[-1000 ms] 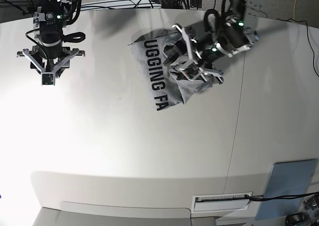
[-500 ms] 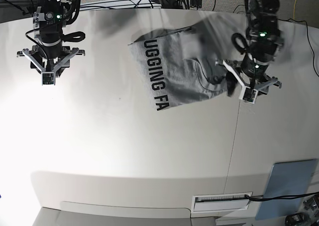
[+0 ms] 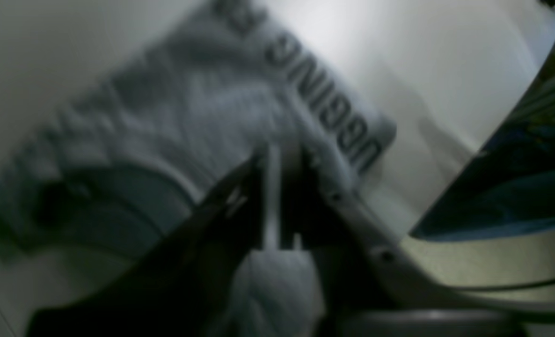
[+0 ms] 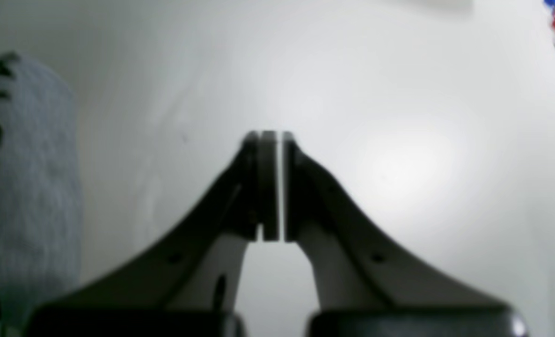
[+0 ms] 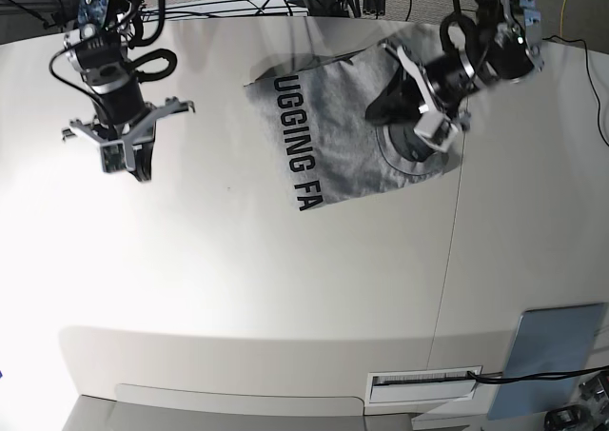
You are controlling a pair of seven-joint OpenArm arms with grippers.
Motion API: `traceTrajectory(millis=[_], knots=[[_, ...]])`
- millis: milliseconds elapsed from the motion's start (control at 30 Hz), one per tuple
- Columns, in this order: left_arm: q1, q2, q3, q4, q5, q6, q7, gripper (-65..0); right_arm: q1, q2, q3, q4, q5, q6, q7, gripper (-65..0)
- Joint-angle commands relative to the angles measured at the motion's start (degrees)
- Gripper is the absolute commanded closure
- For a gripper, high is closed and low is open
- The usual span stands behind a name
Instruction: Fold the T-shirt properly
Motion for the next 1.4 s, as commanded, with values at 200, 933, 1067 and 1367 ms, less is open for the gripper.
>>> traceTrajectory(millis=[200, 933, 1067, 1367], knots=[[6.6, -0.1, 4.9, 1.0, 0.9, -3.2, -1.6, 0.0, 12.9, 0.5, -10.7, -11.3, 0.0, 2.8, 1.1, 0.0], [-0.2, -0.3, 10.9, -18.4, 16.7, 5.2, -10.8, 0.0, 38.3, -9.5, -27.6, -44.2, -7.7, 6.6, -2.6, 0.0], [-3.5, -0.3, 8.8, -21.2, 21.2, 5.1, -10.8, 0.0, 37.2, -9.0, -27.6, -44.1, -7.6, 6.7, -4.1, 0.0], [-8.0, -2.7, 2.7, -24.3, 24.3, 5.0, -14.4, 0.0, 33.0, -5.9, -27.6, -41.7, -4.7, 9.6, -12.1, 0.0]])
